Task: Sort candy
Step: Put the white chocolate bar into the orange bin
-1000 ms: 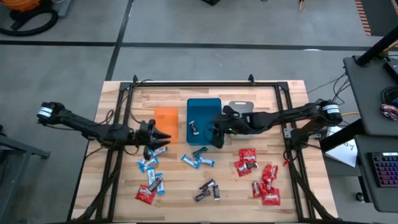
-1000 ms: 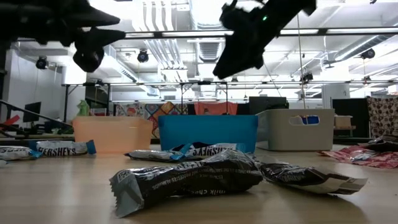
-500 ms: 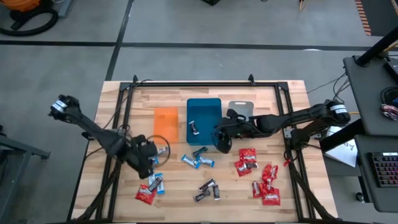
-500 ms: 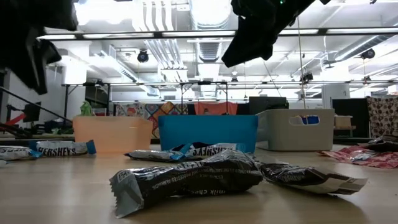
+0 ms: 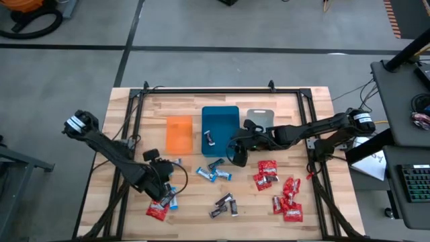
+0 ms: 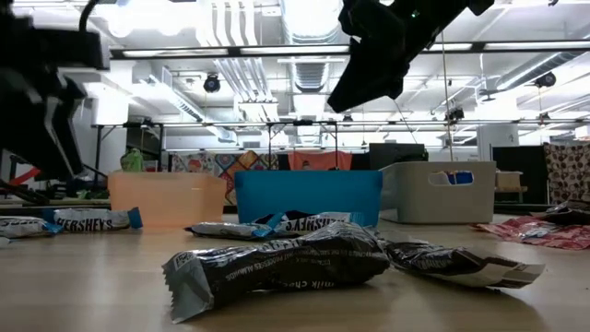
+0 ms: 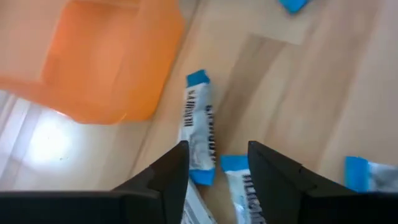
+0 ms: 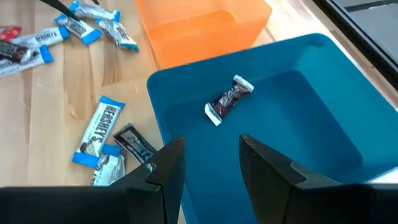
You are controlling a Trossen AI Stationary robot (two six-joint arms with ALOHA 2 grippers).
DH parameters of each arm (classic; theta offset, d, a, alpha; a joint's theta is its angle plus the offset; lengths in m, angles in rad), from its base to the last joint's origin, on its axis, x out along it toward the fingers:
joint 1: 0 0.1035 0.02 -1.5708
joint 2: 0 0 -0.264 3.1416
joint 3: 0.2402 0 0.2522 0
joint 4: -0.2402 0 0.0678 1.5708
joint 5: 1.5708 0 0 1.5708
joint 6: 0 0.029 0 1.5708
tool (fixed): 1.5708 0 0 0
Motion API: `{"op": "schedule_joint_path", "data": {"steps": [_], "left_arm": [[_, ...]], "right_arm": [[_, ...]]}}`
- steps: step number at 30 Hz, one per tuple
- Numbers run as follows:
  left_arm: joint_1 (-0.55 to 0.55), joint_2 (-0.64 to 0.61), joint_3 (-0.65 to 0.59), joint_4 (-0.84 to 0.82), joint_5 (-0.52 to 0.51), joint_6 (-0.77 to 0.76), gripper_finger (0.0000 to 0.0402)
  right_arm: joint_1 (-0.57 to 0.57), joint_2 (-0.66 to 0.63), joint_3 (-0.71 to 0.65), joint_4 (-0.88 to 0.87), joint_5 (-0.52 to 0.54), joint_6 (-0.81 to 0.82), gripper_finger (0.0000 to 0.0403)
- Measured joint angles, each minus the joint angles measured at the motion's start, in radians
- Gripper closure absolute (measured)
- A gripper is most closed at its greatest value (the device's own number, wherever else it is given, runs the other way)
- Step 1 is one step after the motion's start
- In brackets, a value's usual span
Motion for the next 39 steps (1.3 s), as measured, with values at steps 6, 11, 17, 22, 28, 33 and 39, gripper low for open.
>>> {"op": "schedule_joint_path", "data": {"steps": [6, 11, 17, 22, 28, 33, 39], "left_arm": [[0.001, 0.047, -0.071, 0.02, -0.037, -0.076, 0.0214], [0.001, 0.063, -0.119, 0.107, -0.05, -0.079, 0.0216], [0.003, 0.076, -0.18, 0.204, -0.073, -0.11, 0.0235], [0.003, 0.084, -0.191, 0.211, -0.084, -0.143, 0.027], [0.003, 0.086, -0.189, 0.213, -0.082, -0.141, 0.0352], [0.003, 0.083, -0.176, 0.214, -0.067, -0.137, 0.0393], [0.003, 0.083, -0.128, 0.212, -0.063, -0.054, 0.0378]], "right_arm": [[0.0, 0.0, -0.005, 0.002, 0.0, 0.008, 0.0262], [0.0, 0.0, -0.005, 0.002, 0.0, 0.008, 0.0262], [0.0, 0.0, -0.005, 0.006, 0.0, 0.008, 0.0262], [0.0, 0.0, -0.005, 0.016, 0.0, 0.009, 0.0262], [0.0, 0.0, -0.005, 0.018, 0.0, 0.015, 0.0262], [0.0, 0.0, -0.005, 0.018, 0.0, 0.015, 0.0262], [0.0, 0.0, -0.005, 0.018, 0.0, 0.015, 0.0262]]}}
